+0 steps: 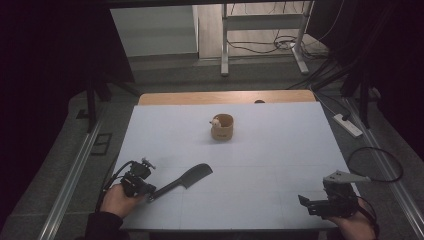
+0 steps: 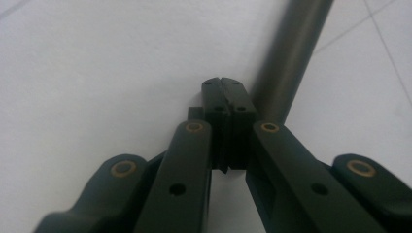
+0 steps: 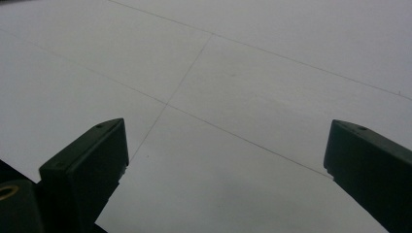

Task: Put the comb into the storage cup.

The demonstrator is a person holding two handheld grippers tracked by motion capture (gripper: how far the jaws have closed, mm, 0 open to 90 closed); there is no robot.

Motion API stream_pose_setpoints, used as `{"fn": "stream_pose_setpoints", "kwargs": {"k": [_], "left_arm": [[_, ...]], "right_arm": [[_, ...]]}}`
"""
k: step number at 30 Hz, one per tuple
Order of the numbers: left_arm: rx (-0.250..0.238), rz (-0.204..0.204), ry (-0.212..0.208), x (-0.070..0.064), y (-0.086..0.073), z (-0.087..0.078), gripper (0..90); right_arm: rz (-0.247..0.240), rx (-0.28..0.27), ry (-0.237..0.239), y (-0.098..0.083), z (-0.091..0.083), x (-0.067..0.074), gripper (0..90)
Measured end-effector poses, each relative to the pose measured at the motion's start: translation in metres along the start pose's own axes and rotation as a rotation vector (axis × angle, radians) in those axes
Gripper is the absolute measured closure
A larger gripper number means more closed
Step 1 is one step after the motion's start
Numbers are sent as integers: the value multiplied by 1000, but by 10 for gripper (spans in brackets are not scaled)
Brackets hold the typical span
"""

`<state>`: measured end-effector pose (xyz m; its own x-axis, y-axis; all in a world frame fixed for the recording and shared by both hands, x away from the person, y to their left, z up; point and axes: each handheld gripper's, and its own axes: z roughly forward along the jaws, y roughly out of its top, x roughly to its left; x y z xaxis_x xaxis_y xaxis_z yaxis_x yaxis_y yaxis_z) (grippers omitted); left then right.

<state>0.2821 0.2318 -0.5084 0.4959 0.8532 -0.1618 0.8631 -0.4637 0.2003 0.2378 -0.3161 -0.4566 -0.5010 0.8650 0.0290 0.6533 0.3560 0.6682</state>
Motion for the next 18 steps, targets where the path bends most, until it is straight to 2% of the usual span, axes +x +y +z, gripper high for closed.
{"fn": "stream_pose_setpoints", "kwargs": {"k": [13,18], "left_arm": [[31,34,-19,-21,-1,3,887],[26,39,-19,-28,-2,3,887]], "right_arm": [[0,-2,5,0,0,0,32],[-1,-3,5,0,0,0,32]]}}
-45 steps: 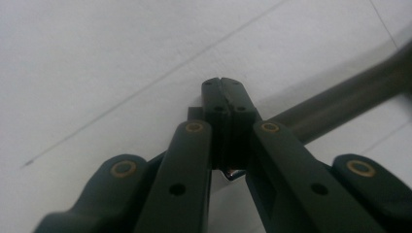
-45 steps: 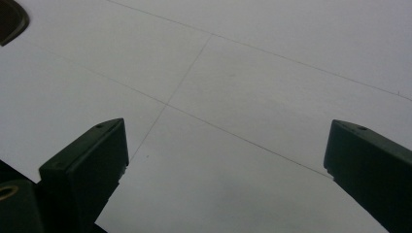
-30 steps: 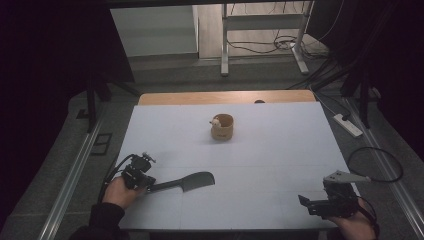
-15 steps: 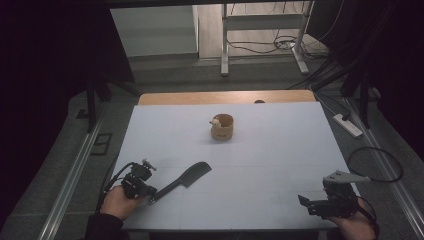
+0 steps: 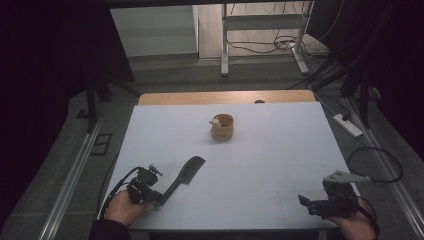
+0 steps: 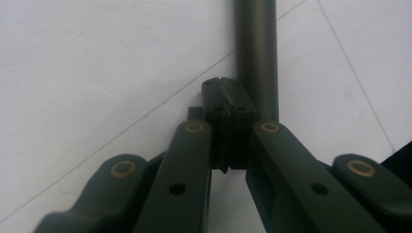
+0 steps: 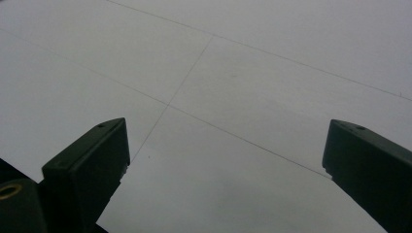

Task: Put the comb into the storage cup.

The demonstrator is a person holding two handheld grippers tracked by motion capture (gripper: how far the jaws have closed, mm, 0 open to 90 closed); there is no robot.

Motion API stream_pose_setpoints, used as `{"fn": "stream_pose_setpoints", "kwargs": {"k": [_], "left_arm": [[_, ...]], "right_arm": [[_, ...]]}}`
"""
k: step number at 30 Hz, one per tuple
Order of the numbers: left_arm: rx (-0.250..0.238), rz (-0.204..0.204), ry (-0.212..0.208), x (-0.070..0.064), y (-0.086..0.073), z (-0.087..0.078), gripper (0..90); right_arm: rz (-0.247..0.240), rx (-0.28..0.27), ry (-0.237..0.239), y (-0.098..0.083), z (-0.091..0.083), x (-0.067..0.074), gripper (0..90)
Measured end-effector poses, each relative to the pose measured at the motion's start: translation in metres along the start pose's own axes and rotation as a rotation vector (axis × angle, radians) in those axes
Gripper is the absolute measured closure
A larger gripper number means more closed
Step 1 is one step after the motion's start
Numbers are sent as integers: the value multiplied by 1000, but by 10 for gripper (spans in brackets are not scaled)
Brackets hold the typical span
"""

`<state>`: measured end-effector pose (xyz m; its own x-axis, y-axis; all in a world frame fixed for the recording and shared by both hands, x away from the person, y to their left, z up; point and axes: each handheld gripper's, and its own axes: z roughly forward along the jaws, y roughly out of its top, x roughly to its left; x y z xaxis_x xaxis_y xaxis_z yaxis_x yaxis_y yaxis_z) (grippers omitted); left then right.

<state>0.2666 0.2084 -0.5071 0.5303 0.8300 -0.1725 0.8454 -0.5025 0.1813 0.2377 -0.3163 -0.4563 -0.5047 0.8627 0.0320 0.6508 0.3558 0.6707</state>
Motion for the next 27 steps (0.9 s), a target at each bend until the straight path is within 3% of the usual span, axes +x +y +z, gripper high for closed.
{"fn": "stream_pose_setpoints", "kwargs": {"k": [4,6,7,8,10,11,17,19,20,21,23,26,27], "left_arm": [[-19,-16,9,3,-1,-2,887],[-57,-36,20,5,-4,-7,886],[-107,-58,26,7,-7,-13,842],[-107,-58,26,7,-7,-13,825],[-155,-70,24,8,-10,-18,811],[-191,-79,29,8,-13,-22,754],[-251,-77,39,4,-18,-29,604],[-267,-72,48,2,-19,-31,479],[-276,-77,59,0,-19,-31,479],[-300,-81,73,-2,-21,-34,398],[-330,-93,78,-3,-23,-37,321],[-352,-96,68,-5,-25,-39,254],[-371,-95,63,-7,-26,-41,182]], "right_arm": [[0,0,3,0,0,0,36],[-1,-1,3,0,0,0,36],[0,-3,3,0,0,0,36],[0,-3,3,0,0,0,36],[0,-3,3,0,0,0,36],[-1,-4,2,0,0,0,36],[-1,-5,2,0,-1,0,36],[0,-4,4,0,0,0,36],[0,-4,4,0,0,0,36],[0,-4,4,0,-1,0,35],[-1,-7,1,0,-1,0,35],[-2,-8,0,0,-1,0,35],[-2,-8,0,0,-1,0,35]]}}
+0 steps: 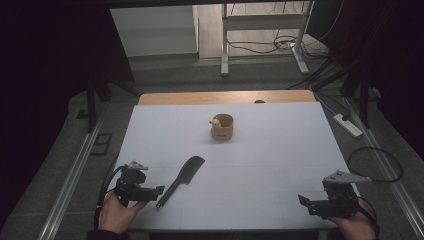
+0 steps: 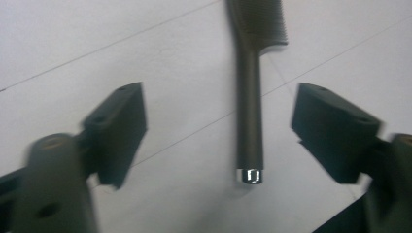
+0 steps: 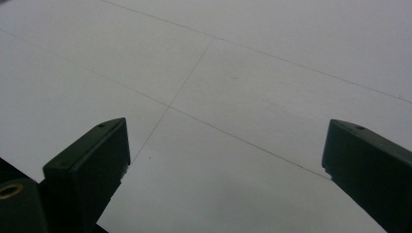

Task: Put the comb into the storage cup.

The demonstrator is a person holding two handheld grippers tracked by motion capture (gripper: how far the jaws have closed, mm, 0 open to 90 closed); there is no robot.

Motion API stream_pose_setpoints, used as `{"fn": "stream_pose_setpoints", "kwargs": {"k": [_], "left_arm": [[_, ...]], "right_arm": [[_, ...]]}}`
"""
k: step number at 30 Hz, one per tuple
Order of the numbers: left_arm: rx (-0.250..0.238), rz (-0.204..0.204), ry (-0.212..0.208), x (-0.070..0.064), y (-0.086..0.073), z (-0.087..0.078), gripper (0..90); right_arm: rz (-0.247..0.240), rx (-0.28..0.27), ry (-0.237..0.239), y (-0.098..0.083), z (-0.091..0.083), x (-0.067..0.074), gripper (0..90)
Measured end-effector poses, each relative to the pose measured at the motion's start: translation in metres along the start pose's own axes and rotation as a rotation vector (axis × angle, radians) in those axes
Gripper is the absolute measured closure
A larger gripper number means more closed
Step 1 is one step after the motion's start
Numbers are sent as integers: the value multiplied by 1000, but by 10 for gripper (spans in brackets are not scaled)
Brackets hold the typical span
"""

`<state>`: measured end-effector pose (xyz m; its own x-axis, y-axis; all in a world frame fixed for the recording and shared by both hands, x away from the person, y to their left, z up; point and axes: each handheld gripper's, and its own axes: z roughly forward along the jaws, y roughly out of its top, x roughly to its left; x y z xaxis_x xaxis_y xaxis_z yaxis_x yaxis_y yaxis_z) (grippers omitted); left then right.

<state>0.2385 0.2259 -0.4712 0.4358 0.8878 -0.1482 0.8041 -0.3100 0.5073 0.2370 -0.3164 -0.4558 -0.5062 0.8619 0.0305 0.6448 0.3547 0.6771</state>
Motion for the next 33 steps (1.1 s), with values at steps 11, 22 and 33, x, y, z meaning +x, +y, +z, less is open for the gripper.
{"fn": "stream_pose_setpoints", "kwargs": {"k": [11,22,33], "left_arm": [[-38,15,-3,-6,0,-6,0],[-57,62,-1,-18,5,-4,0],[-17,88,-49,-19,13,9,0]], "right_arm": [[1,4,2,0,0,0,34],[2,7,3,0,1,0,32],[3,7,4,0,1,0,32]]}}
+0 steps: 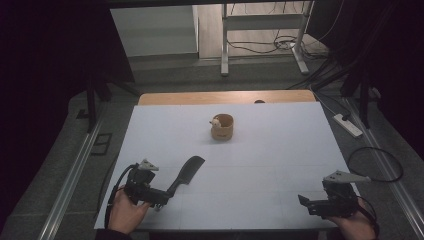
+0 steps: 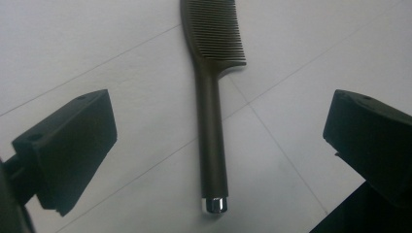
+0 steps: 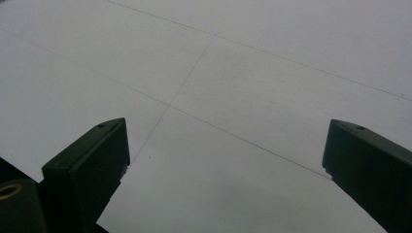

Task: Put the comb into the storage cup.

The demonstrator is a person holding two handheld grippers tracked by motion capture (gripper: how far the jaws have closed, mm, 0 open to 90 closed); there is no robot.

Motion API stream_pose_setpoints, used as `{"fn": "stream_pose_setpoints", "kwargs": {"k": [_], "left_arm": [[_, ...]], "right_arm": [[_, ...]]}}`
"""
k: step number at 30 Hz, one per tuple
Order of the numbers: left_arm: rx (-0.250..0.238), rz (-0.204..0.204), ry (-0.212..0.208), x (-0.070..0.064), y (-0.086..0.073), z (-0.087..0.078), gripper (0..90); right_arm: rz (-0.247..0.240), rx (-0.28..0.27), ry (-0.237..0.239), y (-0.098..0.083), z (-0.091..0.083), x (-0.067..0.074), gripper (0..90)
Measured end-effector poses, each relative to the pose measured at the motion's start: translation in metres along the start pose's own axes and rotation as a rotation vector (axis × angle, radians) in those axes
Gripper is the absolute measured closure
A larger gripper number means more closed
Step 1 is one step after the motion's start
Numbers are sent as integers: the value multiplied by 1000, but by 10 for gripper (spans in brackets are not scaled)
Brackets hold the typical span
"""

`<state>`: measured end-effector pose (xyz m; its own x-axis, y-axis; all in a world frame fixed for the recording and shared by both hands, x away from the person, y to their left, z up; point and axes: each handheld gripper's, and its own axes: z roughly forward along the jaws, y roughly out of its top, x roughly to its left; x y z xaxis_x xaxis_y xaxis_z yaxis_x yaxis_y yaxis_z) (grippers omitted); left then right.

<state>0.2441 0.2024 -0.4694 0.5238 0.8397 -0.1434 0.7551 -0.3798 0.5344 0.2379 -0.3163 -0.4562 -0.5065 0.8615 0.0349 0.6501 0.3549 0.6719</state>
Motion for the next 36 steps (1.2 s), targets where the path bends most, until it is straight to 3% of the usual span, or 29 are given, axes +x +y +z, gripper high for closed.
{"fn": "stream_pose_setpoints", "kwargs": {"k": [10,13,18,25,36], "left_arm": [[-6,40,-8,-3,10,12,0],[-5,41,-43,-3,12,18,0],[2,57,-42,-4,14,26,0],[76,57,-17,-1,12,44,0],[157,64,23,2,9,58,0]], "right_arm": [[1,0,0,0,0,0,32],[-1,2,1,0,0,0,32],[-2,1,2,0,0,0,32],[-2,-2,6,0,0,0,32],[-4,-1,6,0,0,0,31]]}}
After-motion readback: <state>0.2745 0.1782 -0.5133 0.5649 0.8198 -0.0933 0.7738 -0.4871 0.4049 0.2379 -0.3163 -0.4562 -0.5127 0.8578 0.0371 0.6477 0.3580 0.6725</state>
